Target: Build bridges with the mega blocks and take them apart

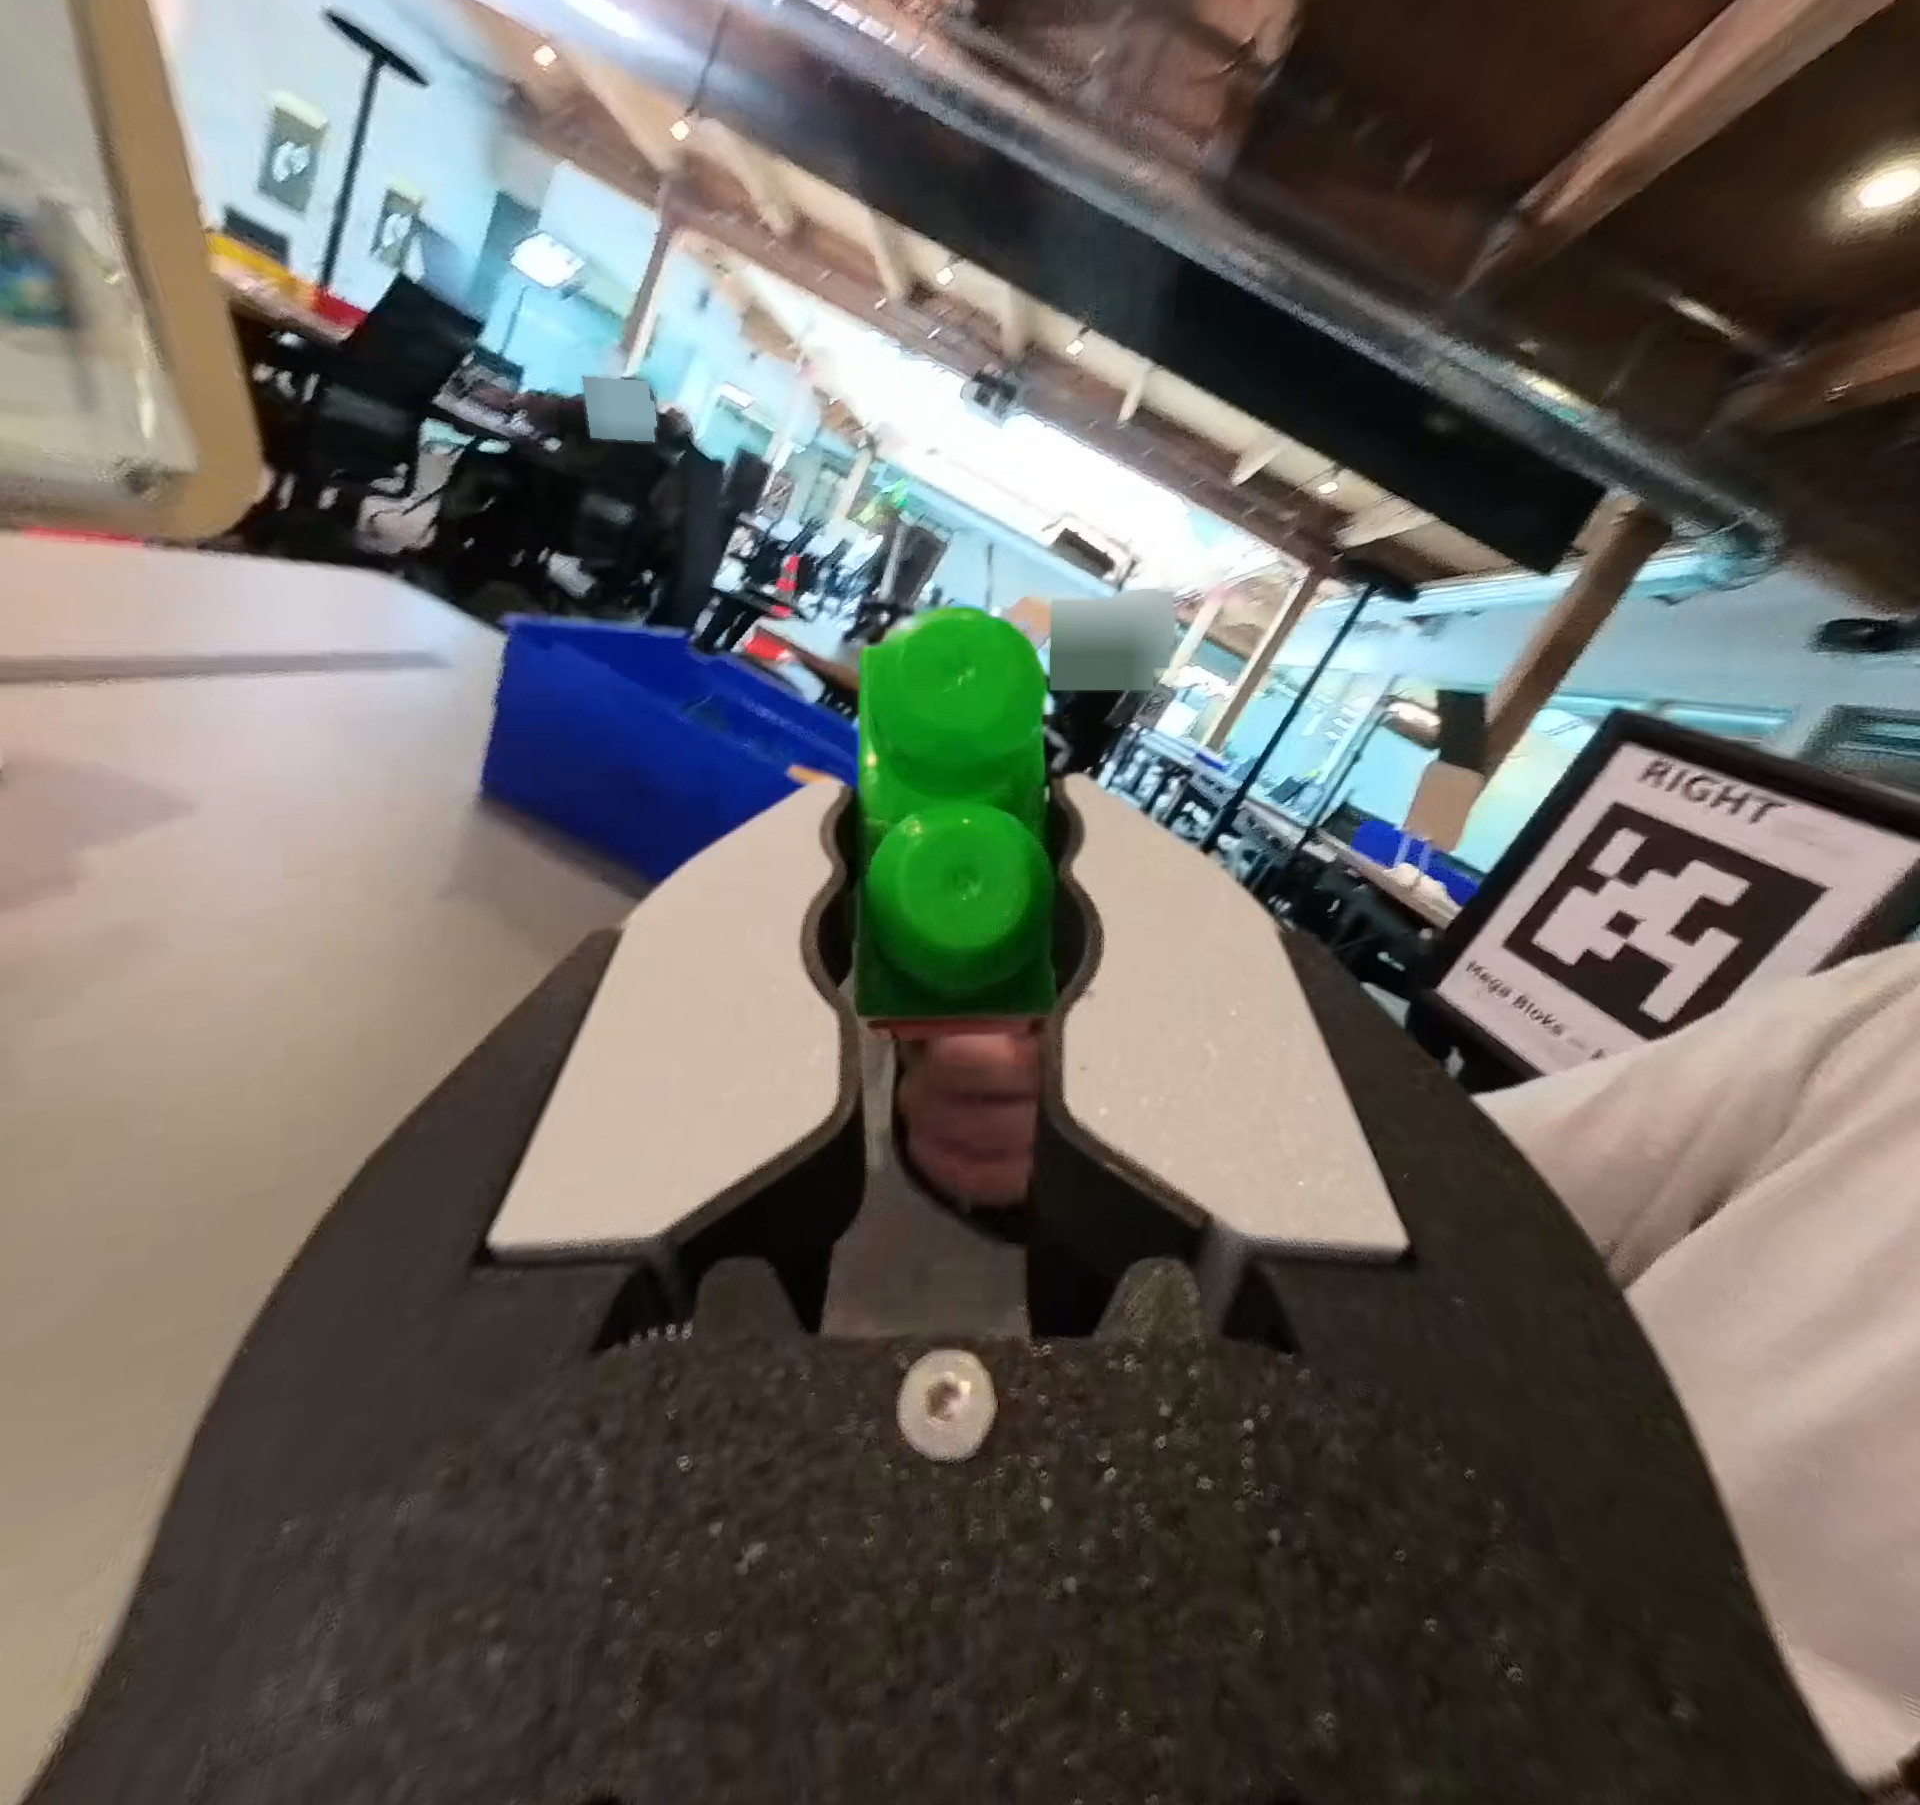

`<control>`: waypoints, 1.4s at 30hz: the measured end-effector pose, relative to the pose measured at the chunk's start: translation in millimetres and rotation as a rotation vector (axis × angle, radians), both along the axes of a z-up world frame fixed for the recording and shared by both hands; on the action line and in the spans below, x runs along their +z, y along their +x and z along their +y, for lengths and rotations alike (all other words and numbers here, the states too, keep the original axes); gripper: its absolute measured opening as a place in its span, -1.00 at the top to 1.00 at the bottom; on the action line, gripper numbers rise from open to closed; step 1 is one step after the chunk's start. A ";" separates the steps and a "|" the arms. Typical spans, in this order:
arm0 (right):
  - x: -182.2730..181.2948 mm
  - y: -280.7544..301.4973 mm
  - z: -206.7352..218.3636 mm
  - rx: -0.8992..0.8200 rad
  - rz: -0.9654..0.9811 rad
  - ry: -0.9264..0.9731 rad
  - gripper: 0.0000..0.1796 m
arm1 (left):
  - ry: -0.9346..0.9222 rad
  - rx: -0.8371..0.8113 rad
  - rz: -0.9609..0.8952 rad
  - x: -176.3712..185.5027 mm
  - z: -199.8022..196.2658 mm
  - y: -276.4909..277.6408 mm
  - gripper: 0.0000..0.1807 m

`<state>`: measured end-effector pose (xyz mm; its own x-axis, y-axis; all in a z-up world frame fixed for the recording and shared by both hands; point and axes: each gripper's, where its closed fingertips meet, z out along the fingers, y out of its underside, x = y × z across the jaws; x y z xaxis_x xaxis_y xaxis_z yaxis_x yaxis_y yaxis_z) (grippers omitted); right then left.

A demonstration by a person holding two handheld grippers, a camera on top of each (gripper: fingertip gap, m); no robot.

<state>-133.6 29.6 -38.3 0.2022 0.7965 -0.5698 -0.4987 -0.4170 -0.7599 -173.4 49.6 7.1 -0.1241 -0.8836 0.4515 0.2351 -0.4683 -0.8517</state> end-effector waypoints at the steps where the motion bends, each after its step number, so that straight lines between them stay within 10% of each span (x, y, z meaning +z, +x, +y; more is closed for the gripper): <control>1: 4.6 -2.3 -1.0 0.022 0.046 -0.003 0.29 | 0.005 -0.011 -0.017 8.3 -0.3 4.1 0.63; 9: 22.4 -3.2 -2.2 0.010 0.190 0.037 0.21 | -0.035 -0.055 -0.014 15.0 -0.9 42.0 0.63; 13: 20.2 8.7 4.8 -0.063 0.207 0.046 0.60 | -0.106 -0.089 -0.014 -0.3 -4.0 53.4 0.63; 42: 13.7 -12.1 -23.2 0.080 -0.113 0.200 0.62 | 0.146 -0.244 0.456 -46.3 -46.8 6.1 0.64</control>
